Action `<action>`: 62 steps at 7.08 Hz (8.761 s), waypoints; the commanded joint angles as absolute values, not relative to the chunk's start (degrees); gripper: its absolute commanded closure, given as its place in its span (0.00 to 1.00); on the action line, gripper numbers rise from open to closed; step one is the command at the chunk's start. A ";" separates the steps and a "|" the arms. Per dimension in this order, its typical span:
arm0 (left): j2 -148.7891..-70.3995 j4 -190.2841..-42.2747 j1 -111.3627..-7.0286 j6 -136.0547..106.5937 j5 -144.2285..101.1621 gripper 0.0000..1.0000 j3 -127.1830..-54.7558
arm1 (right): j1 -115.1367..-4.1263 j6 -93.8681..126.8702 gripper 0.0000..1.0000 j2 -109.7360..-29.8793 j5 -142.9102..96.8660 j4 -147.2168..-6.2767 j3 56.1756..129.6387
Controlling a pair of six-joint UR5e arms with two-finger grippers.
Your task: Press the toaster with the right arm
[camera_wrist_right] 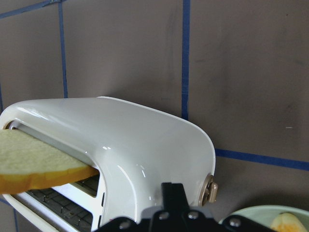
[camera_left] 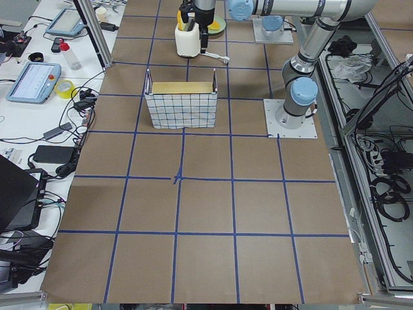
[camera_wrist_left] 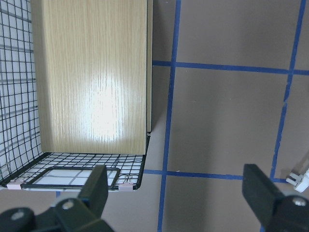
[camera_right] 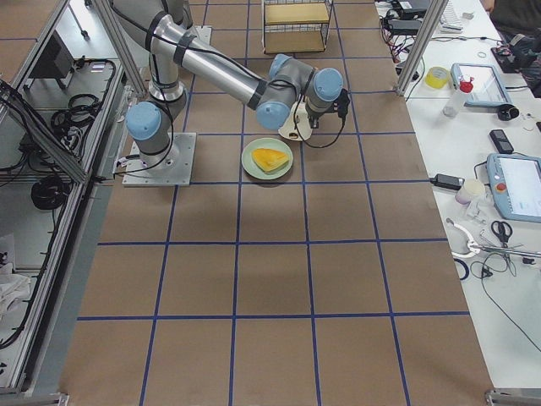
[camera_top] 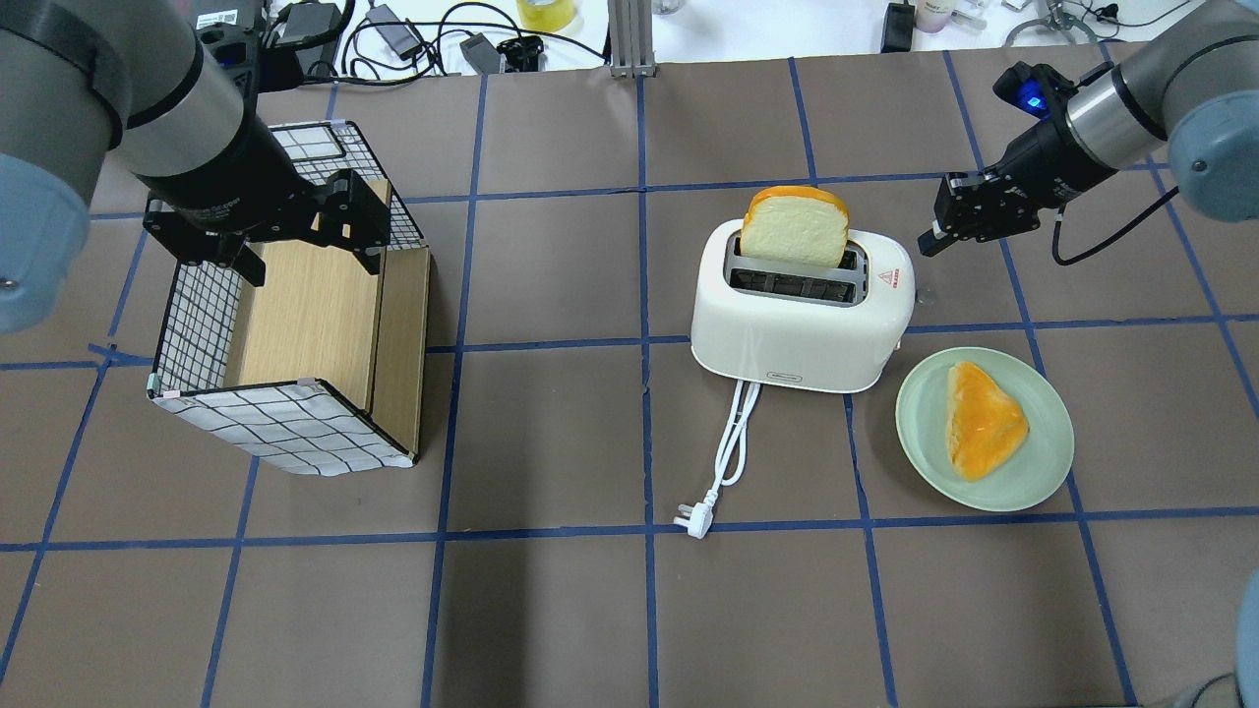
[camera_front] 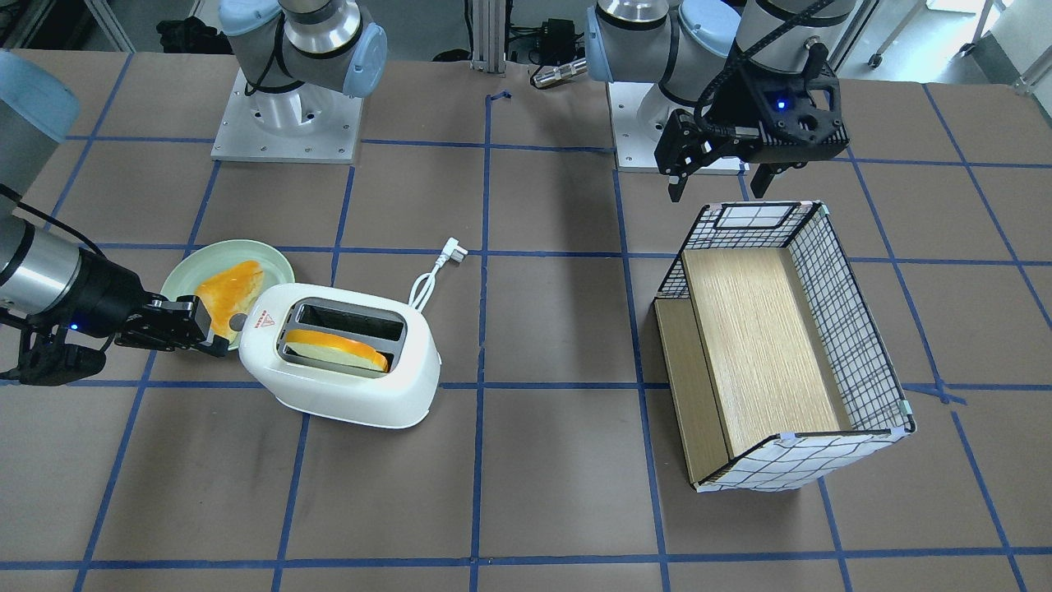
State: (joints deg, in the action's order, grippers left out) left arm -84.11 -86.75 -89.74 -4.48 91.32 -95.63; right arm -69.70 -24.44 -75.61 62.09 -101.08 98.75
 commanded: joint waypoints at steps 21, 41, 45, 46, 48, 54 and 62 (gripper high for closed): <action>-84.11 -86.75 -89.74 -4.48 91.32 0.00 -95.62 | -66.09 -28.65 1.00 -75.59 59.77 -90.44 100.46; -84.11 -86.75 -89.74 -4.48 91.32 0.00 -95.62 | -67.41 -18.02 1.00 -76.71 64.60 -93.87 98.53; -84.11 -86.75 -89.74 -4.48 91.32 0.00 -95.62 | -68.38 -10.31 0.72 -86.56 75.80 -88.96 91.96; -84.11 -86.75 -89.74 -4.48 91.32 0.00 -95.62 | -68.47 -9.59 0.56 -86.92 77.76 -87.55 89.15; -84.11 -86.75 -89.74 -4.48 91.32 0.00 -95.62 | -70.56 -7.74 0.19 -86.92 82.50 -87.63 84.40; -84.11 -86.75 -89.74 -4.48 91.32 0.00 -95.54 | -88.58 10.91 0.00 -85.35 88.86 -90.51 81.83; -84.11 -86.75 -89.74 -4.48 91.32 0.00 -95.62 | -90.18 -2.93 0.00 -84.46 89.12 -91.69 82.35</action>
State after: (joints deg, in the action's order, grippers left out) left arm -84.11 -86.75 -89.74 -4.48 91.32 -95.58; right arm -90.72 -5.56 -84.38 89.02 -93.48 82.31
